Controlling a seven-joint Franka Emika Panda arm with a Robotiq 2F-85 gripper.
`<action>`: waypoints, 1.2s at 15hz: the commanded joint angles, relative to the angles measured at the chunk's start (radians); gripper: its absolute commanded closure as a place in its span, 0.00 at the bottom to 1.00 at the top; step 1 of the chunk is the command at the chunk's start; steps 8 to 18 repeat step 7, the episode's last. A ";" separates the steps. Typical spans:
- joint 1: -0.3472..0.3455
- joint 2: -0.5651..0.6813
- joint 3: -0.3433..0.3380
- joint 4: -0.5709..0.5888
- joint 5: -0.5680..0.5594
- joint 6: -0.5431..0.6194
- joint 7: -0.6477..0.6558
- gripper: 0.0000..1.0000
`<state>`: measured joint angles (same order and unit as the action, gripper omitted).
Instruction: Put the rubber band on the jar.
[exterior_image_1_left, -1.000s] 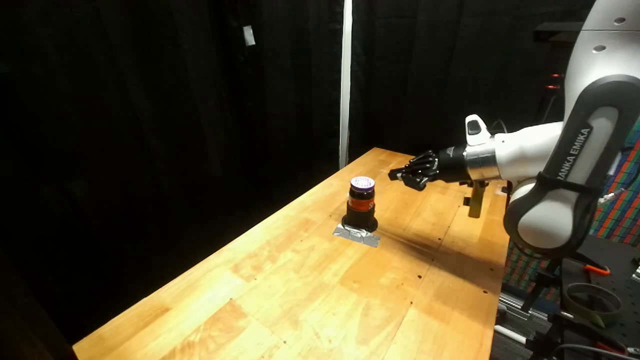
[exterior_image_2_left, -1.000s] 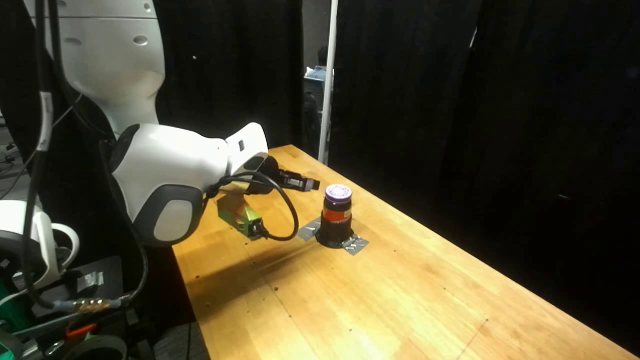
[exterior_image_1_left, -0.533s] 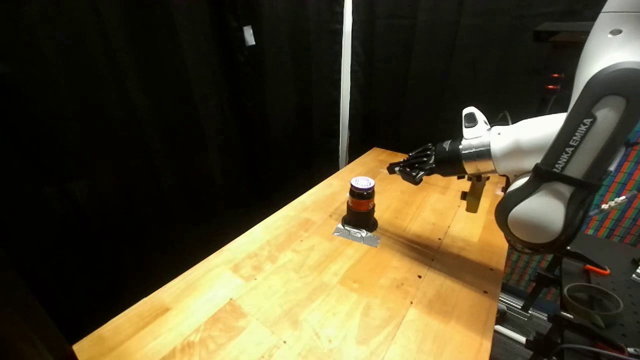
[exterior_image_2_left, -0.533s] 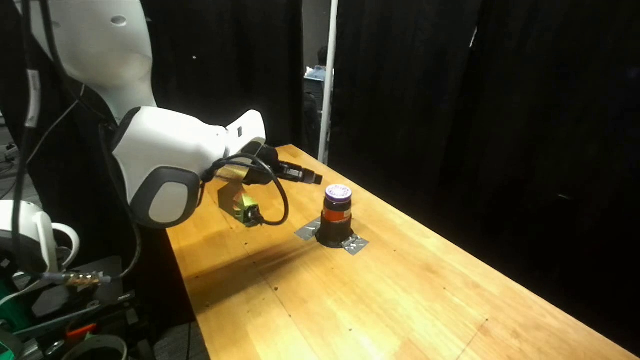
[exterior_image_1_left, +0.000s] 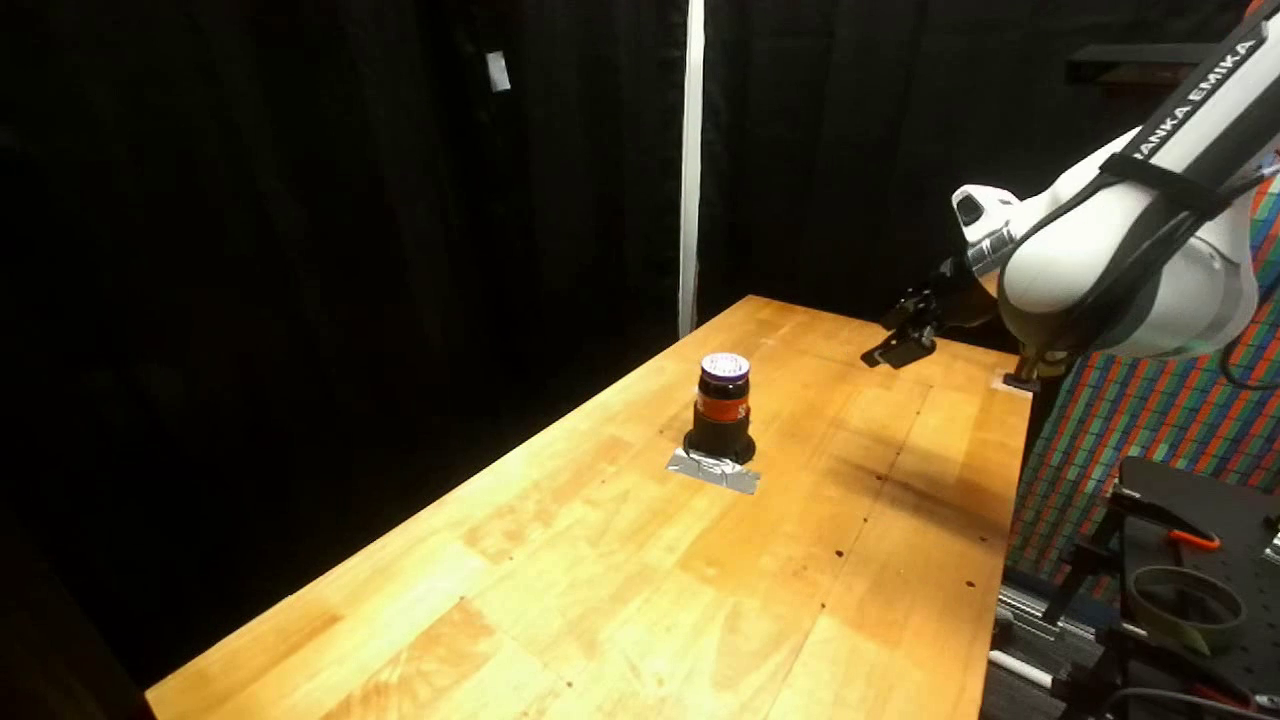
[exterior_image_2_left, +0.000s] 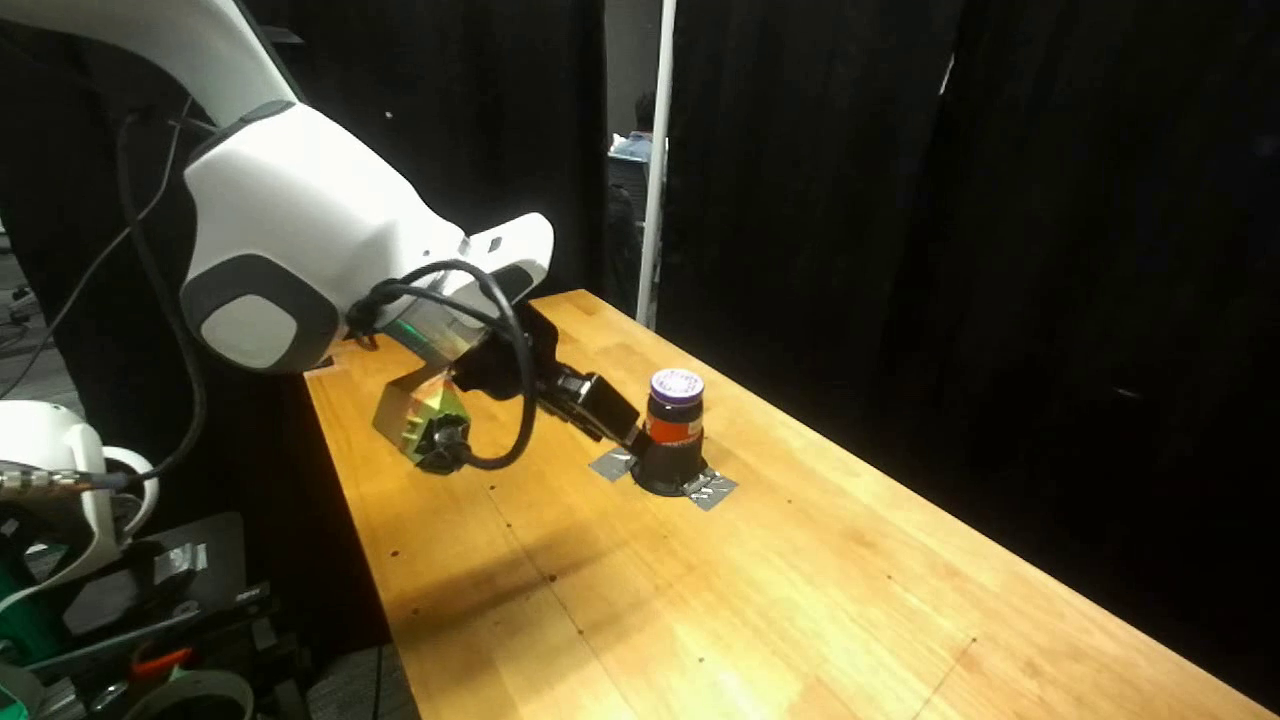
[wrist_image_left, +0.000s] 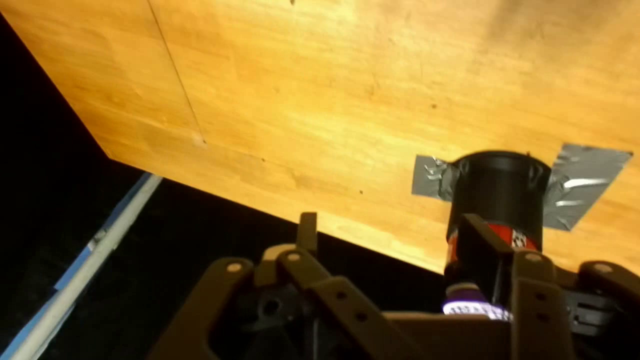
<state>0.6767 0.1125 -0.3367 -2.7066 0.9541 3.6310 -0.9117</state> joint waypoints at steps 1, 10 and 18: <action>0.099 -0.021 -0.055 -0.006 0.284 -0.007 -0.276 0.00; 0.161 -0.139 -0.009 0.021 0.783 0.060 -0.708 0.00; 0.161 -0.139 -0.009 0.021 0.783 0.060 -0.708 0.00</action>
